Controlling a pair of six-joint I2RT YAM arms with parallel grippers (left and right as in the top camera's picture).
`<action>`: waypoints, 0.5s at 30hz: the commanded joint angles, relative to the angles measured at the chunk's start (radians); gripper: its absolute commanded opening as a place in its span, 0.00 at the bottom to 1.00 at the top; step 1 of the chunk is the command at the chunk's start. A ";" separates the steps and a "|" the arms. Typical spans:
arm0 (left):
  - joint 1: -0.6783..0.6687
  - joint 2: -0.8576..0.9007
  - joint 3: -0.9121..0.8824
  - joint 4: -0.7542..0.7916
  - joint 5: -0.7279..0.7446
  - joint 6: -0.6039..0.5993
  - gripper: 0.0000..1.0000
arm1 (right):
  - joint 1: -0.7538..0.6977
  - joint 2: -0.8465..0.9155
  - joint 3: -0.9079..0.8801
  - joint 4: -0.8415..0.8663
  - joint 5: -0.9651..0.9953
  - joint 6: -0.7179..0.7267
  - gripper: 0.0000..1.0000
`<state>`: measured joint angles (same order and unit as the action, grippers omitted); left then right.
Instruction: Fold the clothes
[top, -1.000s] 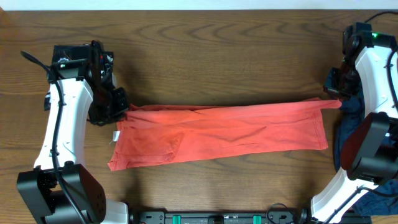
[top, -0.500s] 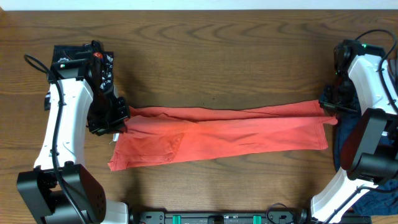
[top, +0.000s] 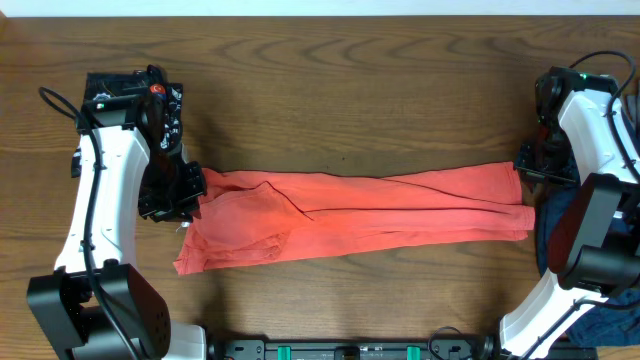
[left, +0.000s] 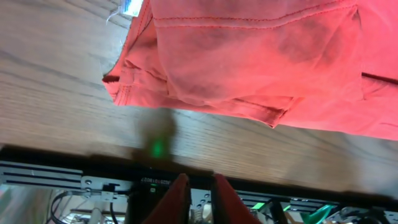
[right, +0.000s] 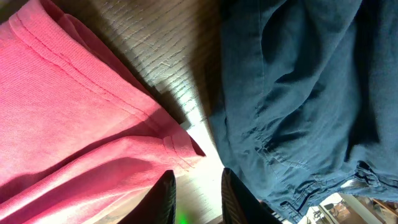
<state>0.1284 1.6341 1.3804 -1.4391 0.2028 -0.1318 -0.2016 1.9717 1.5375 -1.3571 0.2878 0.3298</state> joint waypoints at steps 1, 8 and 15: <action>-0.001 -0.025 -0.005 0.032 0.011 0.000 0.21 | -0.008 -0.012 -0.005 0.001 -0.009 0.005 0.26; -0.055 -0.020 -0.014 0.155 0.081 0.000 0.44 | -0.009 -0.012 -0.007 0.003 -0.087 -0.054 0.27; -0.079 -0.020 -0.040 0.159 0.073 0.000 0.44 | -0.048 -0.012 -0.067 0.032 -0.143 -0.122 0.31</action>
<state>0.0486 1.6337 1.3540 -1.2755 0.2676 -0.1329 -0.2161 1.9717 1.5043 -1.3369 0.1734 0.2535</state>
